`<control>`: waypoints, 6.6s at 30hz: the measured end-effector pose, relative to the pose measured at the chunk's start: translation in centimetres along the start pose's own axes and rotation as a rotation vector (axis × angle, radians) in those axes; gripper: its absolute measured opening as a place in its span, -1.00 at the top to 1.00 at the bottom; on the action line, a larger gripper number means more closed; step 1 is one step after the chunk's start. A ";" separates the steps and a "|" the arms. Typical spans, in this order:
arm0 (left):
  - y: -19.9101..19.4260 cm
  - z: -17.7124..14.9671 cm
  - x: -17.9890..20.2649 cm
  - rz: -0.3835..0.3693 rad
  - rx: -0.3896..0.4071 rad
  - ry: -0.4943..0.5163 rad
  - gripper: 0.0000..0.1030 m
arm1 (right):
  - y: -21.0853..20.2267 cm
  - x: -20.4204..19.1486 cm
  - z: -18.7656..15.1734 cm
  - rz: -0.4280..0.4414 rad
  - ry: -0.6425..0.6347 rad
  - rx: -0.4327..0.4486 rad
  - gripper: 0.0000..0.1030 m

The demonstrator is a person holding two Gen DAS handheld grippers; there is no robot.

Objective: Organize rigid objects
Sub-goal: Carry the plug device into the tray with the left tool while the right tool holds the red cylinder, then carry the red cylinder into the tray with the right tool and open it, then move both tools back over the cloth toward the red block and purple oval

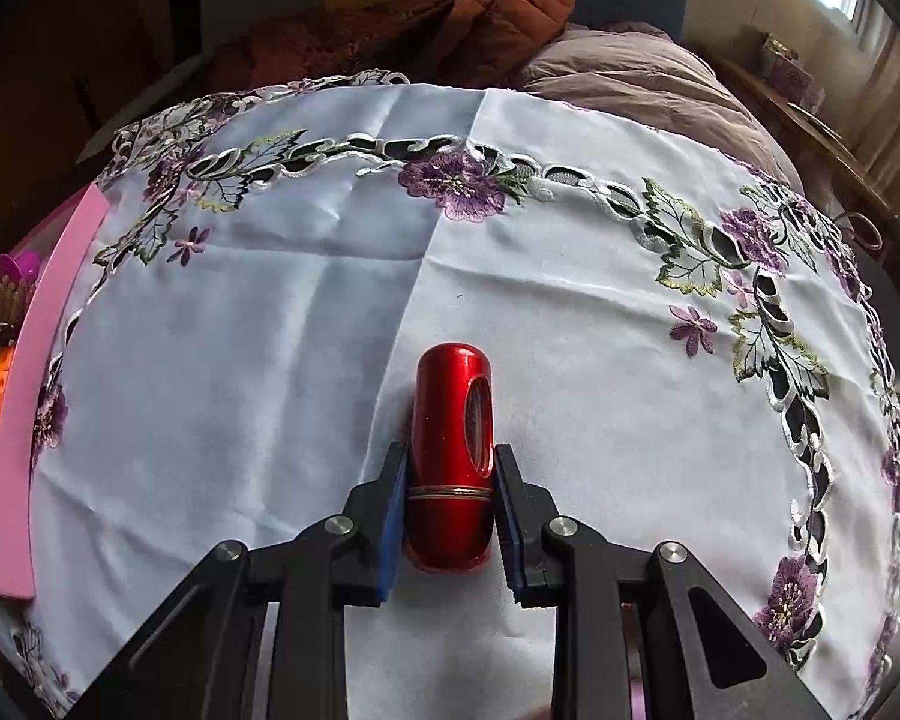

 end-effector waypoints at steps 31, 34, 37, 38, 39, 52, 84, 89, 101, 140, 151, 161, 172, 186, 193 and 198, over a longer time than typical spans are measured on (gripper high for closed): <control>-1.1 -9.7 -17.5 0.202 -0.120 -0.368 -0.02 | 0.0 -0.3 0.1 -0.052 -0.083 0.033 0.48; -0.9 -10.2 -17.0 0.226 -0.126 -0.346 -0.02 | 0.0 -0.3 0.1 -0.051 -0.085 0.032 0.47; -0.8 -10.2 -16.8 0.227 -0.133 -0.344 -0.03 | 0.0 -0.3 0.1 -0.053 -0.089 0.034 0.48; -1.0 -10.2 -16.9 0.221 -0.132 -0.347 -0.03 | 0.0 -0.3 0.1 -0.053 -0.090 0.034 0.47; -1.0 -10.3 -16.9 0.218 -0.130 -0.349 -0.03 | 0.0 -0.3 0.2 -0.053 -0.091 0.034 0.47; -3.0 -9.7 -16.6 0.251 -0.086 -0.328 -0.04 | 0.0 -0.3 0.2 -0.065 -0.103 0.039 0.48; -5.8 -9.3 -17.7 0.340 -0.065 -0.324 -0.04 | -9.7 -13.4 -0.5 0.216 -0.140 0.169 0.49; -5.9 -9.5 -17.9 0.340 -0.066 -0.333 -0.04 | -11.8 -19.8 -2.4 0.320 -0.227 0.174 0.49; -6.1 -10.4 -18.7 0.345 -0.069 -0.362 -0.04 | -10.8 -27.8 -8.0 0.424 -0.333 0.079 0.49; -6.8 -11.0 -19.3 0.373 -0.081 -0.365 -0.04 | -8.5 -31.9 -10.9 0.427 -0.295 0.073 0.15; -6.6 -10.5 -18.4 0.367 -0.086 -0.331 -0.04 | -10.0 -28.1 -8.5 0.387 -0.229 0.163 -0.10; -6.1 -9.7 -17.3 0.353 -0.091 -0.287 -0.04 | -11.3 -21.9 -5.3 0.314 -0.148 0.236 -0.27; -5.6 -9.4 -16.1 0.335 -0.104 -0.254 -0.04 | -12.3 -12.8 -1.5 0.207 0.003 0.308 -0.29; -4.8 -9.2 -15.1 0.322 -0.123 -0.224 -0.04 | -14.2 -1.5 1.3 0.069 0.157 0.386 -0.50; -4.5 -8.9 -14.5 0.310 -0.124 -0.206 -0.05 | -15.8 6.6 3.4 -0.056 0.320 0.503 -0.54; -4.4 -8.5 -13.8 0.306 -0.122 -0.178 -0.05 | -14.7 12.9 2.4 -0.173 0.493 0.521 -0.54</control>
Point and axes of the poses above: each gripper's, at about its wrist camera, not at the fingertips, and y roughly the way its jaws point, x to its right, z to its top, the point moved 9 cm from there along y, roughly the way its jaws point, and after that the axes turned 13 degrees about y, right-handed, at the moved point
